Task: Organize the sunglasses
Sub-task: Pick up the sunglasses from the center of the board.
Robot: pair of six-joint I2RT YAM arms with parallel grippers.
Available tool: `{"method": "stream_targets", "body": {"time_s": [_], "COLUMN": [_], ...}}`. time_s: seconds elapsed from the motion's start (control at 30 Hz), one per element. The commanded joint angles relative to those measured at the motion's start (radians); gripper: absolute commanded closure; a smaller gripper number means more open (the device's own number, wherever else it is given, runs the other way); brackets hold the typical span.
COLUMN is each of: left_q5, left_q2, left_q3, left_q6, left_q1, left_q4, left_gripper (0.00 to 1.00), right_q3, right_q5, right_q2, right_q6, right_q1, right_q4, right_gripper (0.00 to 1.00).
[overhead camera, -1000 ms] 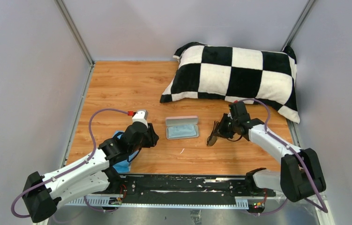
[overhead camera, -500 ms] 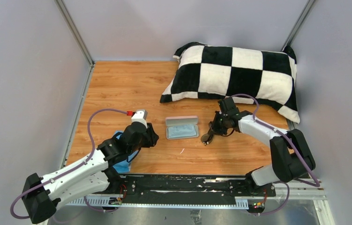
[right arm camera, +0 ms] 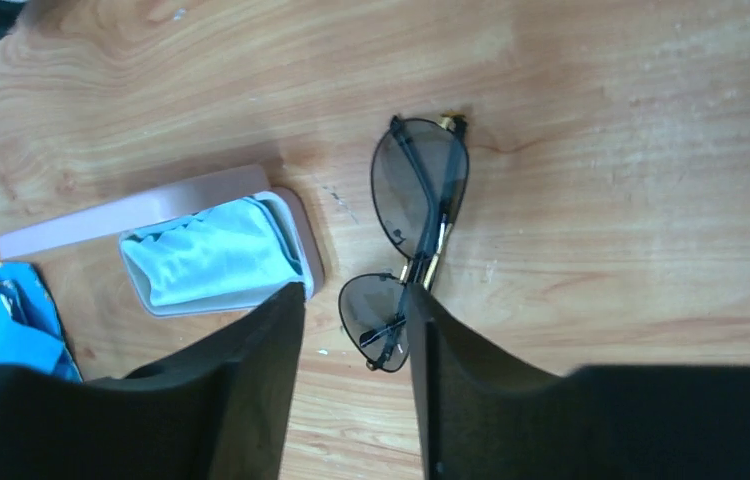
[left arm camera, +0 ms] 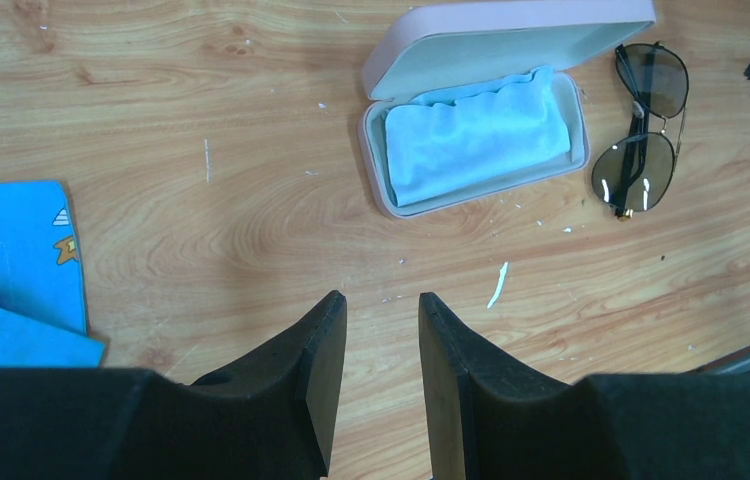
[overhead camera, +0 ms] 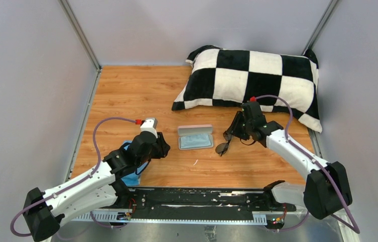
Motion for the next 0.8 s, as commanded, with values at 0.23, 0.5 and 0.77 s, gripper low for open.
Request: {"method": "stream_targets", "body": {"time_s": [0.23, 0.5, 0.77], "left_q5": [0.012, 0.008, 0.009], "left_q2": [-0.001, -0.018, -0.017], "left_q3": [0.003, -0.013, -0.013], "left_q6": [0.014, 0.003, 0.006], "left_q1": [0.003, 0.003, 0.003], "left_q4": [-0.003, 0.001, -0.002], "left_gripper": [0.62, 0.62, 0.62], "right_q3": [-0.061, -0.087, -0.114], "right_q5": [-0.038, -0.099, -0.074], "right_q2": [0.095, 0.159, 0.187], "right_q6": [0.101, 0.138, 0.176], "right_q1": [-0.02, -0.041, -0.04], "right_q4": [0.003, 0.069, 0.089], "right_gripper": [0.38, 0.42, 0.52]}}
